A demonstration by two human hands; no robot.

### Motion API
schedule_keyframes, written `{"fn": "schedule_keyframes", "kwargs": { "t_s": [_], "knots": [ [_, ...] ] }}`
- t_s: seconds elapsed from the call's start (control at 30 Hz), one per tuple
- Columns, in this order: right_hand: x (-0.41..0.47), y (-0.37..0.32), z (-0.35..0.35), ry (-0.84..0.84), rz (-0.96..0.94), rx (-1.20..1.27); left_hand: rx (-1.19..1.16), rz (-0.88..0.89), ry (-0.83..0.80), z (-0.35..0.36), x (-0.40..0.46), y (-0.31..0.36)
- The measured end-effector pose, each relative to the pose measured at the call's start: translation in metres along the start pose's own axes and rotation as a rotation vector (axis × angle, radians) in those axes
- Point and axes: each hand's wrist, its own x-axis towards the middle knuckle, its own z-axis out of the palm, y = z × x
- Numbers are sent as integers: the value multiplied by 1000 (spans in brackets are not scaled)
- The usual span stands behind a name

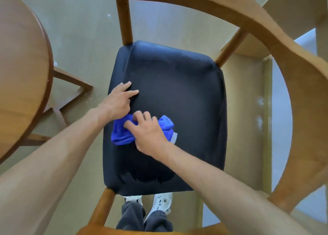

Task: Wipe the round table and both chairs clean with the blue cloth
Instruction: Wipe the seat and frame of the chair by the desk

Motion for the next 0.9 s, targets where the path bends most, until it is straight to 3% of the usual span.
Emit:
{"fn": "schedule_keyframes", "kwargs": {
  "t_s": [0.13, 0.23, 0.3, 0.4, 0.5, 0.57, 0.77, 0.9],
  "knots": [
    [-66, -47, 34, -142, -547, -127, 88, 5, -59, 0, -10, -7],
    [-111, -8, 34, -323, -854, -219, 244, -19, -132, 14, -26, -1],
    [-140, 48, 22, -417, -948, -330, 338, -20, -137, 22, -33, 2],
    [-167, 134, -12, -472, -725, -347, 363, -20, -125, 24, -34, 0],
    [-163, 157, -30, -603, -524, -383, 348, -19, -127, 25, -32, 0],
    [-149, 140, -26, -559, -537, -371, 345, -19, -118, 25, -32, -2],
    [-86, 21, 13, -179, -694, -168, 332, -18, -119, 24, -32, -1],
    [-37, -56, 29, -108, -534, -147, 293, 1, -117, 19, -29, -5]
  ]
}}
